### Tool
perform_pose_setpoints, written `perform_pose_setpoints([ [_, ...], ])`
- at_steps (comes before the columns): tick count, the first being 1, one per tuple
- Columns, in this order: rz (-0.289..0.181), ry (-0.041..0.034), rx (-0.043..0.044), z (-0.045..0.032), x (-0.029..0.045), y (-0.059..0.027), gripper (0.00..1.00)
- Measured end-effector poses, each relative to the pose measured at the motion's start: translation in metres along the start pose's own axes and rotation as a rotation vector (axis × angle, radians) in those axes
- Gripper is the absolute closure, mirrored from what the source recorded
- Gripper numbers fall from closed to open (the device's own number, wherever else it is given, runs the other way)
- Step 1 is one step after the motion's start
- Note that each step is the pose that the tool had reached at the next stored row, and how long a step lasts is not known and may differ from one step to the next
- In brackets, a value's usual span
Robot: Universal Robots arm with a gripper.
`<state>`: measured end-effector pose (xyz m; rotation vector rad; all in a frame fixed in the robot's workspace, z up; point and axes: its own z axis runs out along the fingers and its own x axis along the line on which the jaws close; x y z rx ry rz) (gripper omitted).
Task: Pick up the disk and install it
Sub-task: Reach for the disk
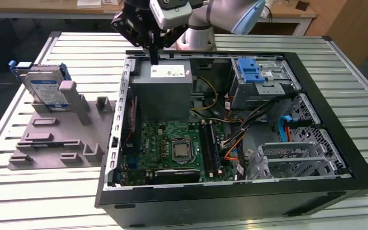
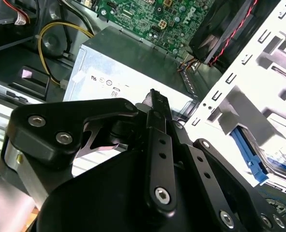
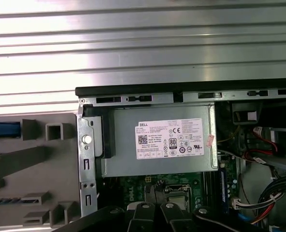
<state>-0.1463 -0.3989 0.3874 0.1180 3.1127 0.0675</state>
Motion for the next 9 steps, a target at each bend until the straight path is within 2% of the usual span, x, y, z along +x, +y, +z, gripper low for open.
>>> perform_pose_setpoints([
  [9,0.0,0.0002,0.0,0.0016,0.0035,-0.0003,0.89],
])
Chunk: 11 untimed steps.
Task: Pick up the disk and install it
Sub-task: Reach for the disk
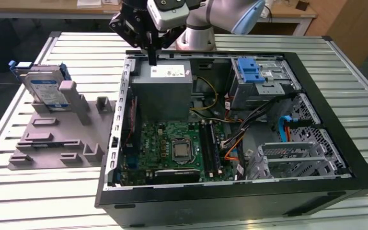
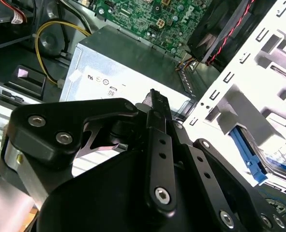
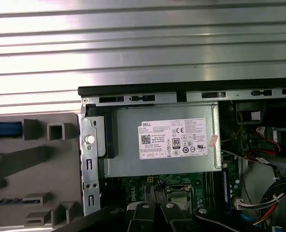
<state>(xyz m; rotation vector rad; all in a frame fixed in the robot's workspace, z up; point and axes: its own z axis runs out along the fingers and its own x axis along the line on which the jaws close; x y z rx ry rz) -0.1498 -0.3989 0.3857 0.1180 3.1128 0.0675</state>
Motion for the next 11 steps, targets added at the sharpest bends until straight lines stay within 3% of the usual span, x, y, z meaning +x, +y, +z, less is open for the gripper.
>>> perform_pose_setpoints([
  [11,0.0,0.0,0.0,0.0014,0.0047,-0.0004,0.89],
])
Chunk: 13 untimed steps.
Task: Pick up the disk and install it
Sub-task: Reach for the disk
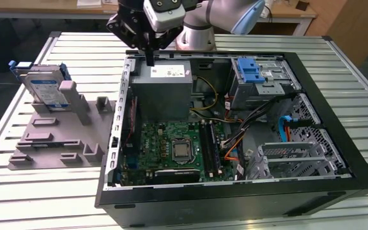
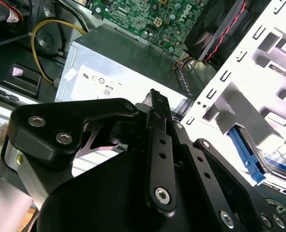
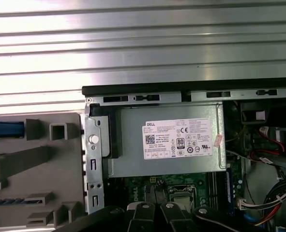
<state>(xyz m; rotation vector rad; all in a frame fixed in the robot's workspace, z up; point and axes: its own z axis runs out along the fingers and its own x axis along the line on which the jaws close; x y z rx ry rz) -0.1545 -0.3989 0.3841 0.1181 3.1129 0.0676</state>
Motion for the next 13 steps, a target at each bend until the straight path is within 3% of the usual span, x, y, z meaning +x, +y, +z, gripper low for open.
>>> perform_pose_setpoints([
  [6,0.0,0.0,0.0,0.0006,0.0035,-0.0003,0.89],
  [13,0.0,-0.0001,-0.0001,0.001,0.0132,0.0002,0.89],
])
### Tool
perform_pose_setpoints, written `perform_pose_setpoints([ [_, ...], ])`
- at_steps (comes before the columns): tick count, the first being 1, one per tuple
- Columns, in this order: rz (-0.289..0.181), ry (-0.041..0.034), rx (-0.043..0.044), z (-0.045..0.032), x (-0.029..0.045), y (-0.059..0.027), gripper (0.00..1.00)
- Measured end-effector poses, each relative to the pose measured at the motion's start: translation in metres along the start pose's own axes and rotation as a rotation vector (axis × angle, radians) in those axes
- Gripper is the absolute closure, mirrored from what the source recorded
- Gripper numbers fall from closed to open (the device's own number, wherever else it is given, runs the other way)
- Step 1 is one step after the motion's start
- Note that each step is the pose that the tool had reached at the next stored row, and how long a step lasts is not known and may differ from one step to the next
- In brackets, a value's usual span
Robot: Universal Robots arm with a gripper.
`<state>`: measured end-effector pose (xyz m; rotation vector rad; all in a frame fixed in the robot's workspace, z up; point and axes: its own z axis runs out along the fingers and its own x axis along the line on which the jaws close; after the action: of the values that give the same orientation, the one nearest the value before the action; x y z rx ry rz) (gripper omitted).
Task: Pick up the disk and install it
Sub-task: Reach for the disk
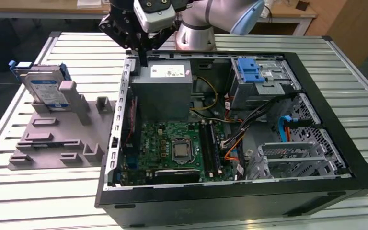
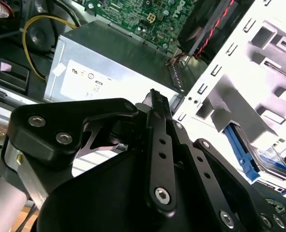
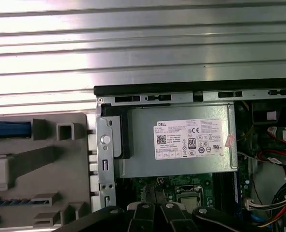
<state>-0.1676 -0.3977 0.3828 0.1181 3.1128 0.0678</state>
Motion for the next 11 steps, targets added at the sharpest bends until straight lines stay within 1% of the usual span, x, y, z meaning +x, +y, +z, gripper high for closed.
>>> perform_pose_setpoints([
  [5,0.0,0.0001,0.0001,-0.0002,0.0094,0.0029,0.89],
  [7,0.0,0.0002,0.0002,-0.0002,0.0163,0.0039,0.89],
  [11,0.0,0.0,0.0,0.0001,0.0347,0.0054,0.89],
])
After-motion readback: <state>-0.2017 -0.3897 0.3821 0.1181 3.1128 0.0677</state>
